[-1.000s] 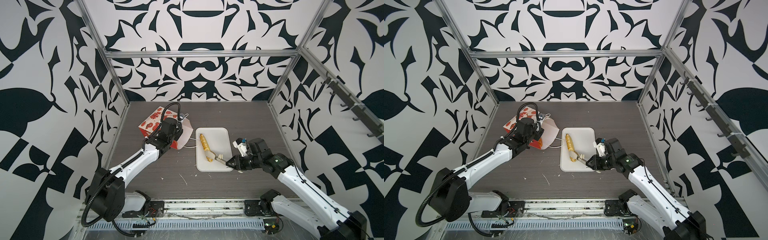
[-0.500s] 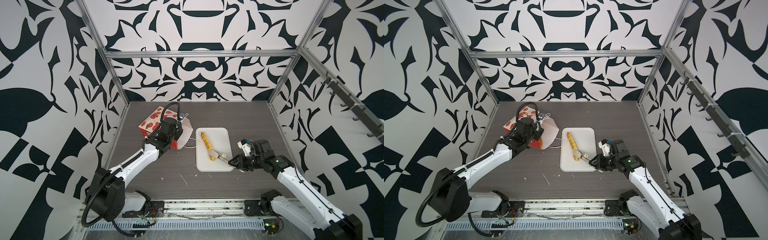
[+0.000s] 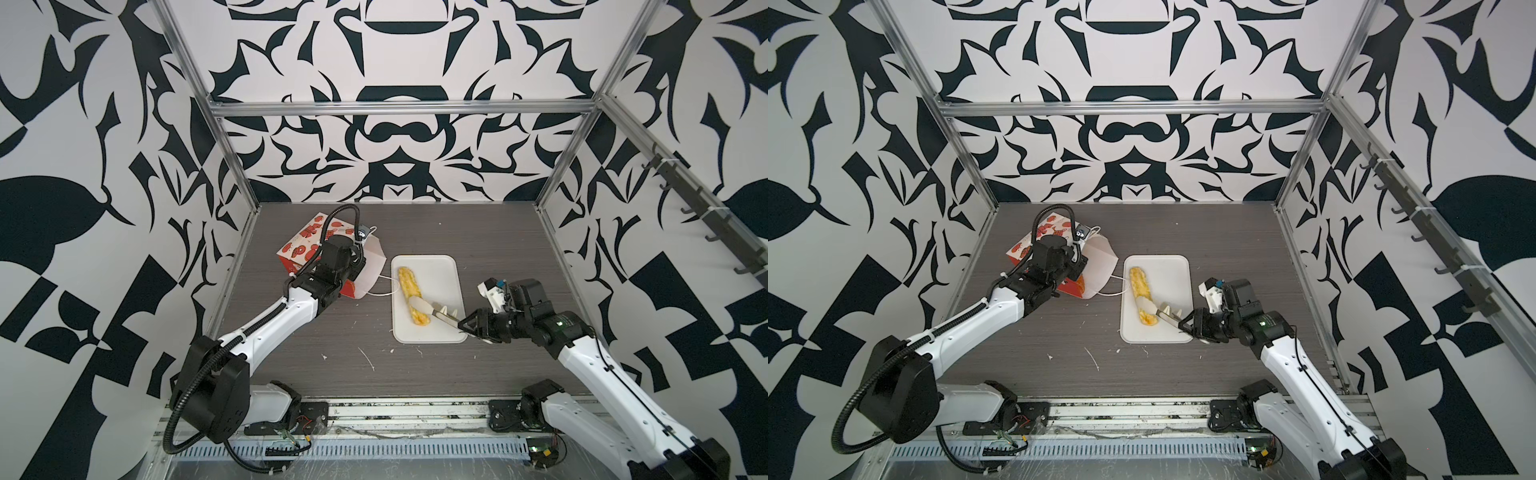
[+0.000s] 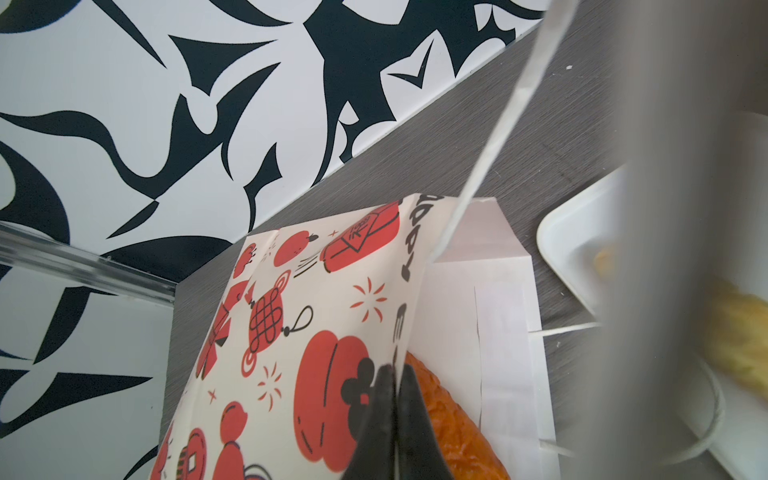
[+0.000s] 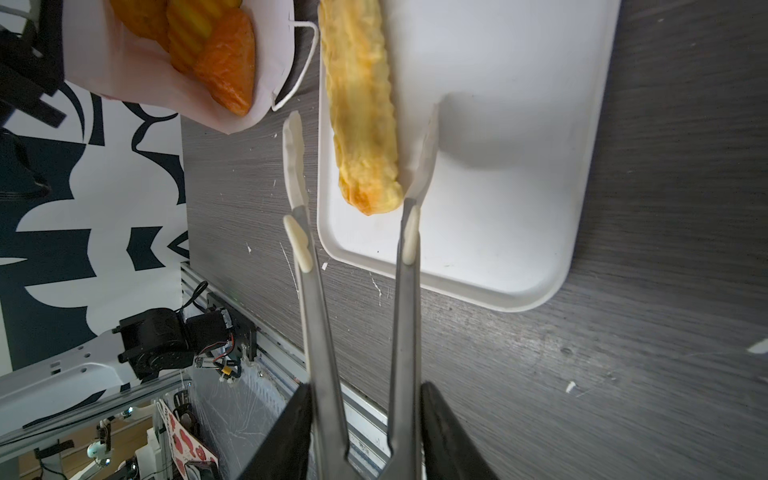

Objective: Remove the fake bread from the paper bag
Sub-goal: 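Lower the pastry onto the white tray and open the tongs, right gripper, then lift the open tongs off the tray and move them away, right gripper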

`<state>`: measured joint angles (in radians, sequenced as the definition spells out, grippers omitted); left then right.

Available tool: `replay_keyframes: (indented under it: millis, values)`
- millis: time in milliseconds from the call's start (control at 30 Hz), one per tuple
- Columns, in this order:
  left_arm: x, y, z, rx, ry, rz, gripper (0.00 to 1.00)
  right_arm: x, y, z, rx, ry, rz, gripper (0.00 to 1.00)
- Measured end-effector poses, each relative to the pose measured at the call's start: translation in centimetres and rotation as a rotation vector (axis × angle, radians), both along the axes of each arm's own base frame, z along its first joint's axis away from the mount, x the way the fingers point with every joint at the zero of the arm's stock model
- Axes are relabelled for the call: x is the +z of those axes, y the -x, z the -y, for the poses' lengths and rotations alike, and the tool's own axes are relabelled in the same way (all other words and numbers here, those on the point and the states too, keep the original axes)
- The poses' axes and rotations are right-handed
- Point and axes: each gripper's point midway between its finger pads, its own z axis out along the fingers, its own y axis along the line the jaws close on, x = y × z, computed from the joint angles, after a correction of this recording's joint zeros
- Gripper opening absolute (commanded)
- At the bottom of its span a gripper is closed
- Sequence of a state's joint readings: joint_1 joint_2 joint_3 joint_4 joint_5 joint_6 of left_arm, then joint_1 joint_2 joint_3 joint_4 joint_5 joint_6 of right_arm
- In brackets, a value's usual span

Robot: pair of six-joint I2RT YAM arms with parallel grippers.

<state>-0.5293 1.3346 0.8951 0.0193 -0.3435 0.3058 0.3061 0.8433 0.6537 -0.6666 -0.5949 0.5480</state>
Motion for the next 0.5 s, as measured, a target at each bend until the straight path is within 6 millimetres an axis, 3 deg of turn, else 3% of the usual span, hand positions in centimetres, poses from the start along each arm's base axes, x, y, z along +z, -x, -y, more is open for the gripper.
replay_keyframes:
  millis: [233,500]
  values:
    - [0.0,0.0,0.1,-0.003,0.002,-0.001,0.00,-0.2,0.0,0.5,-0.003,0.036,0.005,0.38]
    - [0.0,0.0,0.1,-0.003,0.001,-0.001,0.00,1.8,-1.0,0.7,0.003,0.064,0.058,0.33]
